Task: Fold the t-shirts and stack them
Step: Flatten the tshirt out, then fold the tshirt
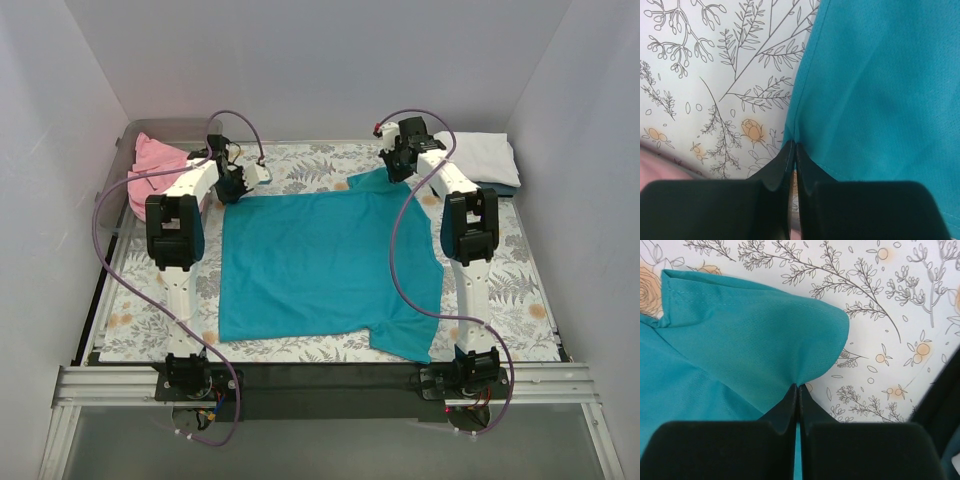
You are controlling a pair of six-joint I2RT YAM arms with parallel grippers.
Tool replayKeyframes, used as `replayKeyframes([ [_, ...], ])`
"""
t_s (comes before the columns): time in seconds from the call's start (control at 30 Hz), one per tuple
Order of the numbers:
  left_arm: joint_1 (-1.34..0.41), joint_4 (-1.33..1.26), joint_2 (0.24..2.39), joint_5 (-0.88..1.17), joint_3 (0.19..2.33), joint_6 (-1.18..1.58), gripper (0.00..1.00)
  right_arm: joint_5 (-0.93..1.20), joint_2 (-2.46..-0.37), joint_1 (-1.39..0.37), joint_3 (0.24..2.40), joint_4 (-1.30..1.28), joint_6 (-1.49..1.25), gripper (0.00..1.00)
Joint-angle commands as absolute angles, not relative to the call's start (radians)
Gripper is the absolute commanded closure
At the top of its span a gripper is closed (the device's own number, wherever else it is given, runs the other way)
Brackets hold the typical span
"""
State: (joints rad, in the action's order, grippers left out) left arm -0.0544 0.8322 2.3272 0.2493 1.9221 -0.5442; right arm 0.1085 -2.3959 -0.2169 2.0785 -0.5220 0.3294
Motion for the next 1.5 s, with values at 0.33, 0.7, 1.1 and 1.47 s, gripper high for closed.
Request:
replayKeyframes([
  [0.33, -0.049, 0.654, 2.089, 0.275, 1.718, -0.505, 1.00, 0.149, -2.246, -0.207, 2.042, -0.495, 0.337, 0.99],
  [0.7, -0.051, 0.611, 1.991, 0.265, 1.623, -0.514, 1.00, 0.160, -2.191, -0.209, 1.991, -0.495, 0.344, 0.99],
  [1.1, -0.051, 0.561, 1.833, 0.259, 1.444, -0.519, 1.00, 0.175, -2.080, -0.204, 1.882, -0.494, 0.354, 0.99],
  [1.47, -0.051, 0.618, 1.724, 0.279, 1.348, -0.538, 1.00, 0.195, -1.991, -0.204, 1.760, -0.494, 0.359, 0.99],
])
